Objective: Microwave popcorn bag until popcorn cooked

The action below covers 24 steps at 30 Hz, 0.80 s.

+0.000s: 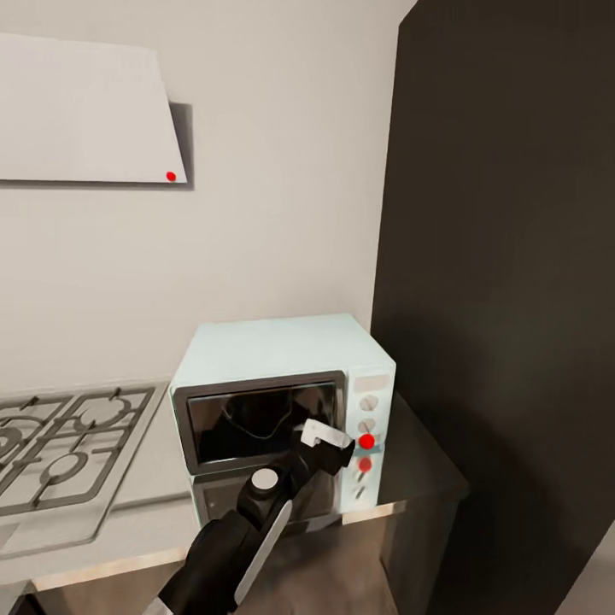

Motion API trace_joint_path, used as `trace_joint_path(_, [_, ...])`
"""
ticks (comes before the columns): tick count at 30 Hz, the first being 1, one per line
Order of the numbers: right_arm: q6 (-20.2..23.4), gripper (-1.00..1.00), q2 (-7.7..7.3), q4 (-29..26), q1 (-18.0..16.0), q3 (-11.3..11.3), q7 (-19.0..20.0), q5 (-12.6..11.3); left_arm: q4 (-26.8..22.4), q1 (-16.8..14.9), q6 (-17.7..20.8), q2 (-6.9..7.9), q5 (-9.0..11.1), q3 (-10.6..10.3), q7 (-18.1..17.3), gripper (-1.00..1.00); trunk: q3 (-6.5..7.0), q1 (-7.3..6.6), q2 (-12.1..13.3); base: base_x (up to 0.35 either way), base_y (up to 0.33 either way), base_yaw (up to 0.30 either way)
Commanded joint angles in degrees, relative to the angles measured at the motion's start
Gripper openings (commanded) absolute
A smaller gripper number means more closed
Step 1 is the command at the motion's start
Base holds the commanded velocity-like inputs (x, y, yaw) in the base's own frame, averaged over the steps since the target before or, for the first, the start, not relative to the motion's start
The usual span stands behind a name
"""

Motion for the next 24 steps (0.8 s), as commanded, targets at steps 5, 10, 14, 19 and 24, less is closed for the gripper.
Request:
trace_joint_path(5, [-0.35, 1.00, -0.04, 0.18, -0.08, -0.49, 0.12, 0.47, -0.13, -1.02, 0.37, 0.03, 0.02, 4.57, 0.37, 1.00, -0.07, 0.02, -0.02, 0.009, 0.000, 0.000])
trace_joint_path(10, [-0.35, 1.00, -0.04, 0.18, -0.08, -0.49, 0.12, 0.45, -0.22, -1.02, 0.46, 0.03, -0.02, 4.66, 0.46, 1.00, -0.07, 0.02, -0.02, -0.257, 0.000, 0.000])
trace_joint_path(14, [-0.29, 1.00, -0.04, 0.18, -0.08, -0.49, 0.09, 0.43, -0.22, -1.02, 0.46, 0.05, -0.07, 4.68, 0.46, 1.00, -0.07, 0.02, -0.02, -0.341, 0.000, 0.000])
trace_joint_path(19, [-0.34, 1.00, -0.04, 0.18, -0.08, -0.49, 0.11, 0.44, -0.22, -1.02, 0.46, 0.05, -0.03, 4.67, 1.57, 1.00, -0.07, 0.02, -0.02, -0.345, 0.000, 0.000])
trace_joint_path(24, [-0.35, 1.00, -0.04, 0.18, -0.08, -0.49, 0.10, 0.43, -0.41, -1.02, 0.46, 0.03, 0.10, 4.13, 5.50, 1.00, -0.07, 0.02, -0.02, -0.347, 0.000, 0.000])
